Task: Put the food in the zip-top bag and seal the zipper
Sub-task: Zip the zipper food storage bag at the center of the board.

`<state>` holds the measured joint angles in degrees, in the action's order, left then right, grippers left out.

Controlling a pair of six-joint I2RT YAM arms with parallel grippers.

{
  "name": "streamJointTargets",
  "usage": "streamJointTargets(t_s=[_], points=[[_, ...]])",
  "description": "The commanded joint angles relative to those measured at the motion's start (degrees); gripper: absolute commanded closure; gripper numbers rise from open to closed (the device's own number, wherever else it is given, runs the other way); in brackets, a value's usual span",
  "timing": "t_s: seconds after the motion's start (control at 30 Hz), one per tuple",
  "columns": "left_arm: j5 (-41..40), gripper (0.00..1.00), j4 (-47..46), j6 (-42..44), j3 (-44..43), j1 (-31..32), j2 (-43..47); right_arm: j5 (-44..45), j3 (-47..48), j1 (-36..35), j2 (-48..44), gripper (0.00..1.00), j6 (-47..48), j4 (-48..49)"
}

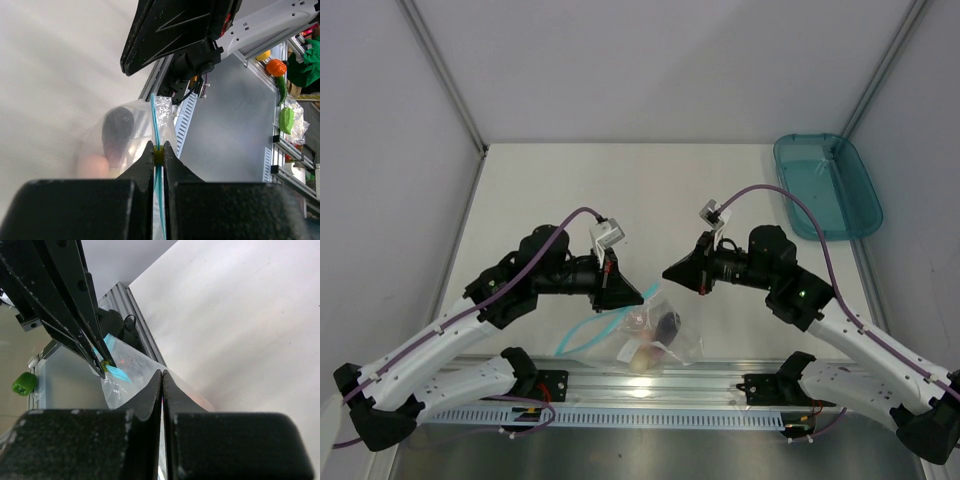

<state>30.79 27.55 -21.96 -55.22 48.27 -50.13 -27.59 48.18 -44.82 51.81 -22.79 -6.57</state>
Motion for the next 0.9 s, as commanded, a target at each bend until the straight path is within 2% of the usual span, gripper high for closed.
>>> streamJointTargets(t_s=[0.0, 0.13, 0.2, 0.27, 0.3, 0.53, 0.87], points=[[1.12, 0.99, -1.62, -2.04, 1.43, 0.33, 1.09, 0.53, 0.07, 0.08, -0.66, 1.0, -0.07, 3.14], [1.47, 0.99, -1.71, -1.78, 1.08, 0.33, 0.91, -9.3, 1.65, 1.48, 0.92, 1.0, 1.25, 1.73], [1.47, 0.99, -1.19, -1.42, 0.73, 0.33, 1.0, -13.35, 1.74, 1.84, 0.84, 0.74, 2.13, 1.73], [1.73, 0.99, -0.92, -1.16, 0.47, 0.33, 1.09, -16.15, 1.48, 1.84, -0.22, 0.56, 2.48, 2.17], [1.91, 1.0, -0.92, -1.07, 0.55, 0.33, 1.17, -17.13, 1.21, 1.84, -0.48, 0.54, 2.66, 2.35], [4.37, 0.99, -0.04, 0.16, 0.03, 0.33, 1.44, -24.78, 0.59, 1.4, 1.09, 0.54, 0.64, 8.06], [6.57, 0.99, -1.62, 0.51, 0.55, 0.33, 2.4, -26.72, 3.49, -0.88, 7.78, 0.64, 0.54, 10.26]])
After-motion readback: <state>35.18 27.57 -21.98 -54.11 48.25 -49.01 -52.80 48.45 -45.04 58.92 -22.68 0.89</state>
